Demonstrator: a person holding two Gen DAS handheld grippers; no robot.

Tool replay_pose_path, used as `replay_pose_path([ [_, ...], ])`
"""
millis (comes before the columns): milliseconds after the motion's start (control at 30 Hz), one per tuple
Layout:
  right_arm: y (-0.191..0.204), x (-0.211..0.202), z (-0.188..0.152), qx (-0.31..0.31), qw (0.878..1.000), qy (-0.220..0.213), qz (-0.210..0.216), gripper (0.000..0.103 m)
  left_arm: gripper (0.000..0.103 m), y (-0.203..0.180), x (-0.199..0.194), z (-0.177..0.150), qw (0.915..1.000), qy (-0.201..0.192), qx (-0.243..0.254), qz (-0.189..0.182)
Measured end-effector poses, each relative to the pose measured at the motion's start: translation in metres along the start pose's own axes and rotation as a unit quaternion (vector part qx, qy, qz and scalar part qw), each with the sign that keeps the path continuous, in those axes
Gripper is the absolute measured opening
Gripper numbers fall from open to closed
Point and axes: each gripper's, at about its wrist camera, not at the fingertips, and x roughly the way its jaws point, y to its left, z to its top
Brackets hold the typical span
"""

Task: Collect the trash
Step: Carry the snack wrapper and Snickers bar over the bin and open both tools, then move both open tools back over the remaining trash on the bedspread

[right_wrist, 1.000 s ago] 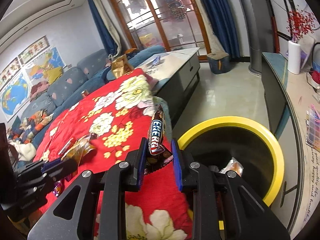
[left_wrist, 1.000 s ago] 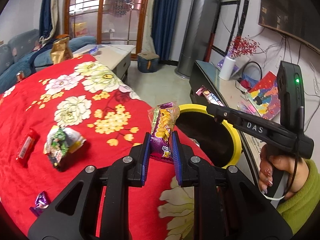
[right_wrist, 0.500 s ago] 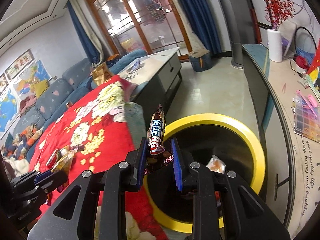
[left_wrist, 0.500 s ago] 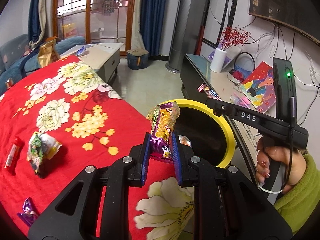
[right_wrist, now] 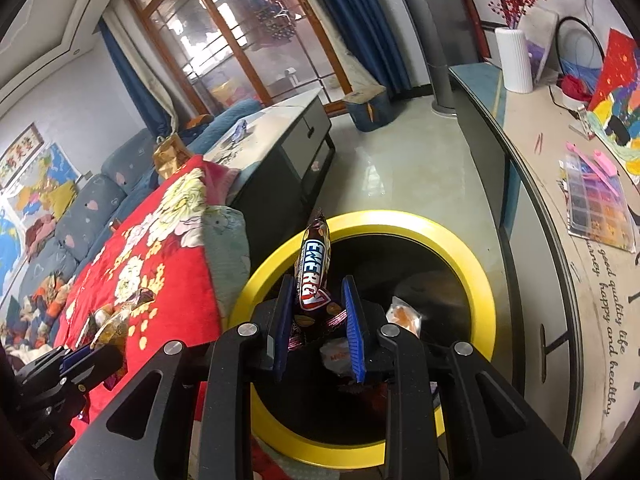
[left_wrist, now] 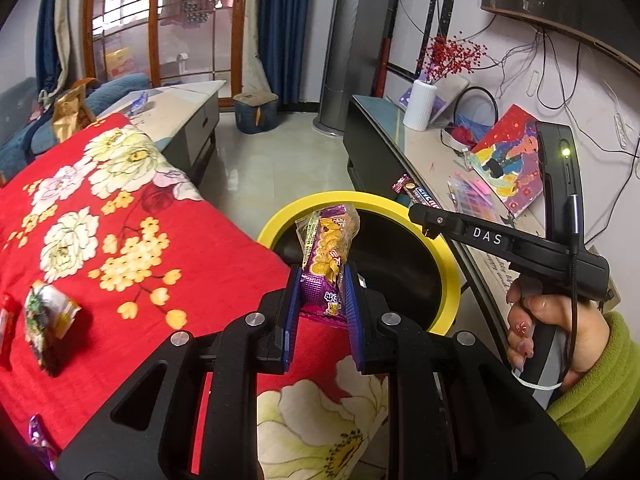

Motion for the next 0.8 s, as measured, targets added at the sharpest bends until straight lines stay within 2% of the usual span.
replay_pose_path([
  [533,-0.026,0.007,-0.003,0.043,0.999,0.011,0.002,0.026,0.015,-0.009,0.045,0.004,0.9994,0.03,-0.002,-0.019],
  [600,-0.028,0.007,-0.003,0.046,0.999,0.01,-0.001,0.037,0.016,-0.01,0.05,0.005,0.9992,0.035,-0.001,-0.018],
  [633,-0.029,0.006,-0.002,0.047,0.999,0.007,-0.005,0.038,0.019,-0.01,0.052,0.006,0.9992,0.037,-0.001,-0.016],
  [700,-0.03,0.006,-0.002,0.047,0.999,0.007,-0.007,0.039,0.034,-0.01,0.052,0.007,0.9992,0.037,-0.005,-0.014],
  [733,-0.03,0.005,-0.001,0.046,0.999,0.005,-0.009,0.041,0.037,-0.008,0.052,0.007,0.9993,0.035,-0.008,-0.013],
  [800,-0.031,0.003,-0.001,0.045,0.999,0.001,-0.013,0.048,0.051,-0.007,0.048,0.007,0.9994,0.03,-0.013,-0.014],
])
